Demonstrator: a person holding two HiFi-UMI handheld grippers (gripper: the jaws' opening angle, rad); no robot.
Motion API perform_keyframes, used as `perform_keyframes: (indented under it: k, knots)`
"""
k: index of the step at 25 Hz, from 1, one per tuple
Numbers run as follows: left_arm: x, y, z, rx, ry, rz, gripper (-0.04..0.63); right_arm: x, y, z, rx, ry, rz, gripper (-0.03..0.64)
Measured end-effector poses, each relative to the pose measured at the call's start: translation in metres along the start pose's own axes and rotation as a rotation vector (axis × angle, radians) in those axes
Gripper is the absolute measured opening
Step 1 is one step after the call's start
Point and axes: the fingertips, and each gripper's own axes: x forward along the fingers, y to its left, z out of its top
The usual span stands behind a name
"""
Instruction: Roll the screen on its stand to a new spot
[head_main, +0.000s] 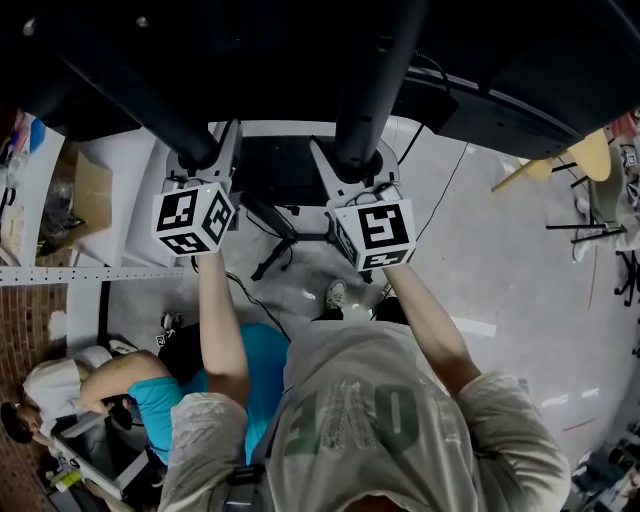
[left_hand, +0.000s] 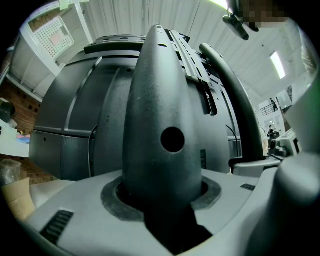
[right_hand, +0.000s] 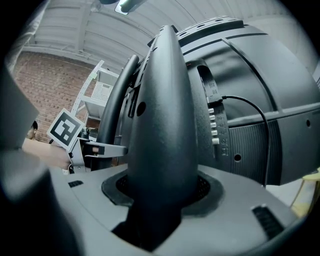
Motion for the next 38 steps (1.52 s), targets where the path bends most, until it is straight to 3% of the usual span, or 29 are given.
perform_keyframes:
  k: [15,29,31,33,35,36,38]
  knots:
    - [-0.099,-0.007,-0.002,-0.005,-0.011,-0.002,0.215,-0.075,0.084,0.018,0.011,-0.04,0.068,0.224]
    - [-0.126,0.0,-0.003,-0.011,-0.003,-0.002,0.215,-0.088,0.115,0.02,0.013,-0.041,0.118,0.224]
    - [-0.128,0.006,-0.003,0.005,0.002,0.054,0.215,-0.086,0.12,0.019,-0.04,-0.02,0.155,0.224]
    - [-0.132,0.014,-0.002,0.035,-0.008,0.18,0.216,-0.086,0.123,0.018,-0.141,0.035,0.195,0.232]
    - [-0.144,0.021,0.0,0.01,-0.061,0.323,0.231,-0.09,0.125,0.021,-0.192,0.055,0.219,0.25]
    - [-0.153,0.022,0.001,-0.016,-0.093,0.382,0.245,-0.095,0.125,0.027,-0.17,0.035,0.234,0.255]
    - [-0.168,0.018,0.005,-0.018,-0.121,0.458,0.256,-0.11,0.123,0.045,-0.025,-0.039,0.27,0.259]
